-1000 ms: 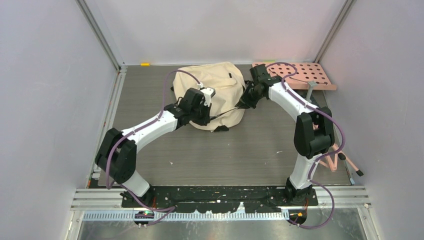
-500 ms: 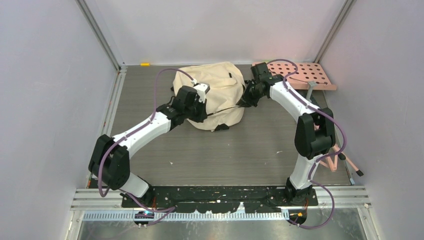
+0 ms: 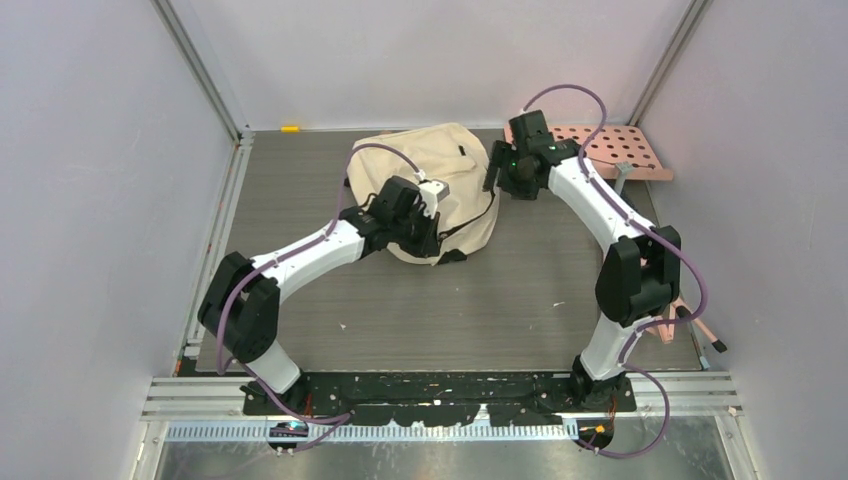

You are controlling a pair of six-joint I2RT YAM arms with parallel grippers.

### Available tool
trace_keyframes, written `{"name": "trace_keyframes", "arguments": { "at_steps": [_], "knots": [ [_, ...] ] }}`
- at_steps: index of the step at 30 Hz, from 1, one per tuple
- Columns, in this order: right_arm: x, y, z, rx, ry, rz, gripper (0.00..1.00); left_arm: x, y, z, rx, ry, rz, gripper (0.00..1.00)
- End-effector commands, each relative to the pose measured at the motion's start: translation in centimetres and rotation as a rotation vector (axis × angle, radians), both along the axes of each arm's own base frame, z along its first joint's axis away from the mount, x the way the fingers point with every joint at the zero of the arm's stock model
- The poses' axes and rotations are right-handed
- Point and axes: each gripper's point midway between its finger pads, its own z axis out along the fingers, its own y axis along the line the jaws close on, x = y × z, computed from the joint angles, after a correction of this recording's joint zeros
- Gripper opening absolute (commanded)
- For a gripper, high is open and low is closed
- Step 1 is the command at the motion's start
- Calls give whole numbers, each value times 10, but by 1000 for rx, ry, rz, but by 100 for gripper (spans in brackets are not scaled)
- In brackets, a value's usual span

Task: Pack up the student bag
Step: Zip the student bag at the center of the board.

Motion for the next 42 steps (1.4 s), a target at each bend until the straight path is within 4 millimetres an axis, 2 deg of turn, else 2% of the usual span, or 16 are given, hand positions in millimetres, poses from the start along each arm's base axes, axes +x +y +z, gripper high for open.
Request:
{"name": "trace_keyframes", "arguments": {
  "at_steps": [1,5,13,14,17,19,21,22,23,24,27,32,35,38,39,42],
  "knots": [
    [-6,19,51,-141,-155,116,74,1,-11,24,-64,-15,-33,0],
    [-13,48,42,-164,-137,187,77,-2,-12,22,-71,-5,-42,0],
    [-5,85,10,-173,-44,289,77,-7,-8,20,-70,4,-38,0],
    [-1,87,13,-186,-55,288,77,-8,-8,20,-70,4,-37,0],
    [-5,84,-6,-292,7,296,78,-8,-7,20,-70,5,-30,0],
    [-4,73,-11,-366,17,269,74,-7,-6,20,-68,3,-24,0],
    [-4,68,-13,-391,19,260,62,-6,-4,20,-61,-1,-11,0],
    [-4,67,-13,-395,17,257,50,-6,-3,19,-56,-2,-4,0],
    [-3,66,-11,-396,10,251,42,-5,-1,19,-53,-9,7,0],
    [-2,67,-7,-392,1,245,26,-5,0,18,-49,-11,15,0],
    [2,70,11,-360,-34,230,2,-2,9,11,-8,-19,50,0],
    [5,65,58,-260,-104,168,1,3,27,3,52,-24,114,0],
    [3,59,63,-172,-82,158,0,4,30,7,43,-31,132,0],
    [-6,76,68,64,-34,216,1,3,32,6,39,-23,136,0],
    [-6,71,60,120,5,184,0,2,32,4,38,-19,132,0],
    [-6,80,76,307,-15,193,1,0,34,2,38,-15,130,0]
  ]
}}
